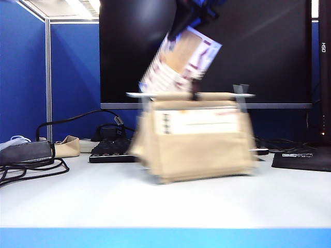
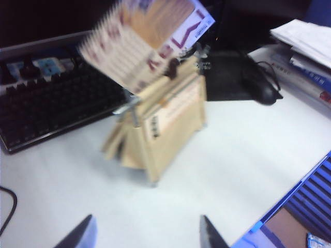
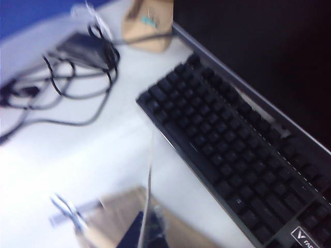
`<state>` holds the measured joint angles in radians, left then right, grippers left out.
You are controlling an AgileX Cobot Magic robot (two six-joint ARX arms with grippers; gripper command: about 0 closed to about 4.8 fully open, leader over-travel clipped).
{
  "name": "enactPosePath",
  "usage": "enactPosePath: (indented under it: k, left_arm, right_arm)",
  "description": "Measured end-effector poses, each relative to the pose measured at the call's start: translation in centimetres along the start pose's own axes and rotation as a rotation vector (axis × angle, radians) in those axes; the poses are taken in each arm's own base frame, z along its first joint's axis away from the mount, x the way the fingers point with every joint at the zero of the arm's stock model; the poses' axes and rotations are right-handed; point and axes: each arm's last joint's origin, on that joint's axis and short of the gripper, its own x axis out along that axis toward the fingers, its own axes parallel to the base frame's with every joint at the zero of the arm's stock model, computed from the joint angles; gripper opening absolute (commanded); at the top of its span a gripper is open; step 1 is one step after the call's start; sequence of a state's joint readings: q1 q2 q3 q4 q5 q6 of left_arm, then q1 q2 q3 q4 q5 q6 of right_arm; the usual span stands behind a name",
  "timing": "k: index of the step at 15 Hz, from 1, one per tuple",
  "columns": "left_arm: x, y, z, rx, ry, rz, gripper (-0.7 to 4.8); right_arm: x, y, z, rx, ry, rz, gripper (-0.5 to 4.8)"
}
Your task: Turn one page of the calendar.
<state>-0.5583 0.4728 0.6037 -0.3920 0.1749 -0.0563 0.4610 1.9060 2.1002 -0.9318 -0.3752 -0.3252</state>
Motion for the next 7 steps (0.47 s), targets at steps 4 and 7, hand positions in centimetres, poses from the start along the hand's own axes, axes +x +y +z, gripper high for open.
enactPosePath:
  k: [4,7]
  left_arm:
    - [0.2,0.0,0.0,0.004,-0.026,-0.001,2.64]
    - [0.2,0.0,0.4,0.012,-0.069,-0.004,2.64]
  right_arm:
    - [0.0,0.2,-0.4,0.053,0.002,0.028,-0.07]
    - [3.0,-0.5,-3.2,0.087,0.042,0.049,-0.07]
